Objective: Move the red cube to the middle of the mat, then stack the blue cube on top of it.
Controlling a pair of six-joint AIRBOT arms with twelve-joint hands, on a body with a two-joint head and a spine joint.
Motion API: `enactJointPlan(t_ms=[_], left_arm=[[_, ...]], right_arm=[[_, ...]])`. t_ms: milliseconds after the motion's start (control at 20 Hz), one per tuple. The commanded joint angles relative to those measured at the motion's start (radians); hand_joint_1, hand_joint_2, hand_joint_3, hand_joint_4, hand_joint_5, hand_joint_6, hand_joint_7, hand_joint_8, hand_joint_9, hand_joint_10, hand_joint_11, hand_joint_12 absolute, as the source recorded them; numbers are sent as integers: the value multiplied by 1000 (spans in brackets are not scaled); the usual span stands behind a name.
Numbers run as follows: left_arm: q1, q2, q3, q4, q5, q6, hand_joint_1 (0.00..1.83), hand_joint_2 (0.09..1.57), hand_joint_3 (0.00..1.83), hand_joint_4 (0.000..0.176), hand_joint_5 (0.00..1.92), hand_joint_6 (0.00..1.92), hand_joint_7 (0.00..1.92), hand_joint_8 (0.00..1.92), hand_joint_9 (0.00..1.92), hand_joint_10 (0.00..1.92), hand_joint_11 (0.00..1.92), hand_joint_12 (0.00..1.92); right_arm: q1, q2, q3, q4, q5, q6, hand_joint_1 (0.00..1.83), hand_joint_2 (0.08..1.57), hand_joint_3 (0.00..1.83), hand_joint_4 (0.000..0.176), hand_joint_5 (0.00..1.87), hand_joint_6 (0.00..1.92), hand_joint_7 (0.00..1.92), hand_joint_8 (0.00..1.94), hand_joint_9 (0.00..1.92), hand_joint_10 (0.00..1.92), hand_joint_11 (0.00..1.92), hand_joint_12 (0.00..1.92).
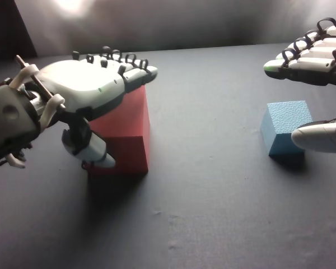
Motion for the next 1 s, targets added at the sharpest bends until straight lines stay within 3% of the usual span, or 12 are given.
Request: enactJointPlan(t_ms=[0, 600, 950], left_arm=[[-12, 4, 7, 18, -80, 15, 1255, 851, 9, 0, 0, 0, 0, 0, 0, 0, 0, 0], [-8, -57, 97, -122, -51, 176, 1258, 878, 11, 0, 17, 6, 0, 0, 0, 0, 0, 0], [35, -86, 118, -141, -23, 178, 1269, 870, 3, 0, 60, 15, 0, 0, 0, 0, 0, 0]], right_arm=[[17, 12, 1, 4, 123, 0, 129, 1201, 1, 0, 195, 2, 192, 2, 162, 2, 0, 348], [19, 12, 1, 4, 126, -2, 129, 1201, 1, 0, 202, 1, 194, 2, 166, 2, 0, 353], [19, 12, 1, 4, 126, -2, 131, 1199, 0, 0, 210, 4, 190, 4, 155, 5, 0, 336]])
